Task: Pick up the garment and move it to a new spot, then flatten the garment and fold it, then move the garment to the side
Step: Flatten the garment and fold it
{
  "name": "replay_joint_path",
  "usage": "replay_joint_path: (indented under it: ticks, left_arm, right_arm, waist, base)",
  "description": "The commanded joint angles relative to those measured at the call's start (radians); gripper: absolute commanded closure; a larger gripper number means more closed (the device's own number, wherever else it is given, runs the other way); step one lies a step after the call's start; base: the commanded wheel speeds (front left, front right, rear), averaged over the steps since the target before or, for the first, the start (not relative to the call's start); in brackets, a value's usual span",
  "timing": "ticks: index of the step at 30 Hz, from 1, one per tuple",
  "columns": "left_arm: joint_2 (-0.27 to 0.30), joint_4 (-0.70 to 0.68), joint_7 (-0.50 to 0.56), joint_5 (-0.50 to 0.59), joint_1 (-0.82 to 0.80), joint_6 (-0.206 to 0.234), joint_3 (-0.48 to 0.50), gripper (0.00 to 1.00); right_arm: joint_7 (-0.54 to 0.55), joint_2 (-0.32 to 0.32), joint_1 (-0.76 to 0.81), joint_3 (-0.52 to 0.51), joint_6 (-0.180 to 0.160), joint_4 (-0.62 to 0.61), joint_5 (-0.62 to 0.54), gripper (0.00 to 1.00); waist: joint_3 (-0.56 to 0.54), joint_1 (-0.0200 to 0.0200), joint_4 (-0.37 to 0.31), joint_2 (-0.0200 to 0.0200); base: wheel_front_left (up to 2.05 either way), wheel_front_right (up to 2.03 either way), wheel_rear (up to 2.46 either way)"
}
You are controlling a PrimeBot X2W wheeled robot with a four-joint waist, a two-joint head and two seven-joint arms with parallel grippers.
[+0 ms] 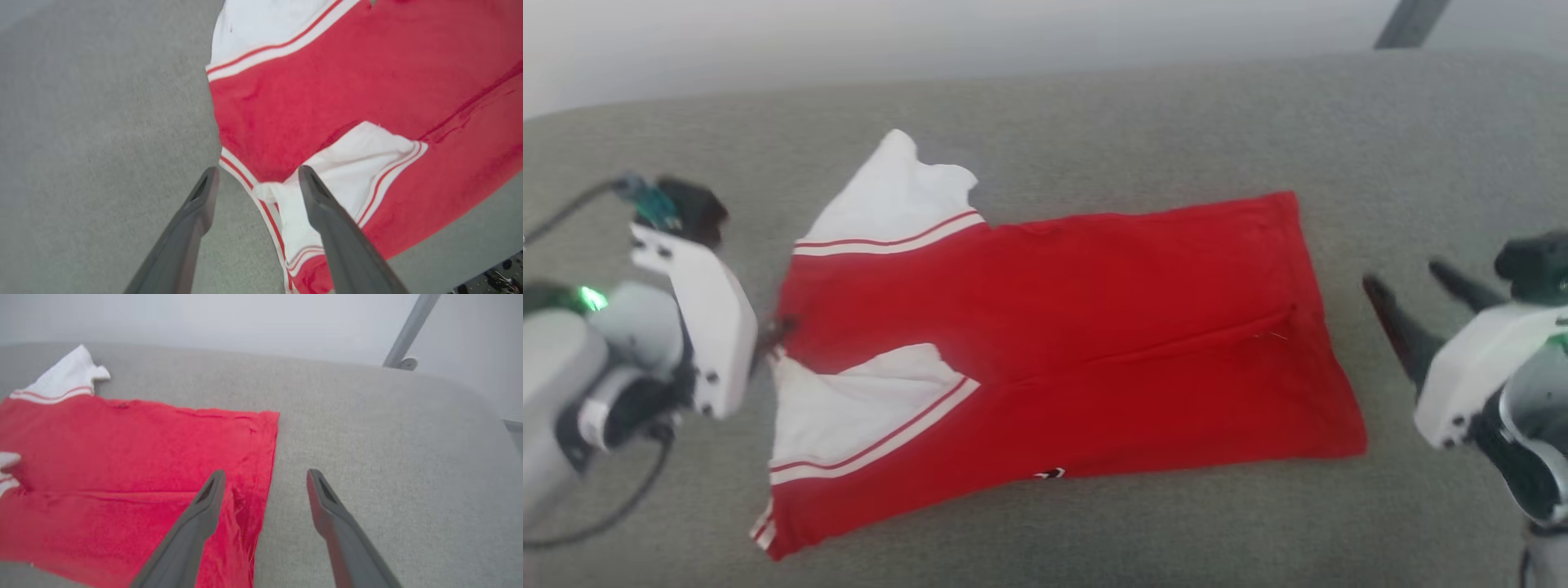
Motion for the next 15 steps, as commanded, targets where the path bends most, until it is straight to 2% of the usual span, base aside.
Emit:
replay_joint_path:
  ticks: [1,8,13,15]
  left_arm:
    - [-0.003,0.011,-0.011,0.024,-0.026,-0.013,0.007,0.0]
    - [-0.031,0.161,-0.063,0.085,-0.16,-0.112,0.041,0.0]
    - [-0.06,0.31,-0.082,0.133,-0.269,-0.187,0.057,0.0]
    - [-0.072,0.358,-0.083,0.138,-0.299,-0.209,0.061,0.0]
  right_arm:
    - [-0.039,0.016,-0.021,-0.005,-0.002,-0.006,-0.017,0.0]
    - [-0.355,0.123,-0.102,0.012,-0.001,0.008,-0.144,0.0]
    - [-0.535,0.208,-0.125,0.043,-0.001,0.052,-0.226,0.0]
    - [-0.564,0.226,-0.122,0.059,-0.001,0.069,-0.243,0.0]
  waist:
    - [0.023,0.0,-0.028,0.0]
    - [0.094,0.0,-0.12,0.0]
    - [0.159,0.0,-0.19,0.0]
    - [0.179,0.0,-0.21,0.0]
  base:
    - [0.0,0.0,0.0]
    - [0.0,0.0,0.0]
    - [0.0,0.0,0.0]
    - [0.0,0.0,0.0]
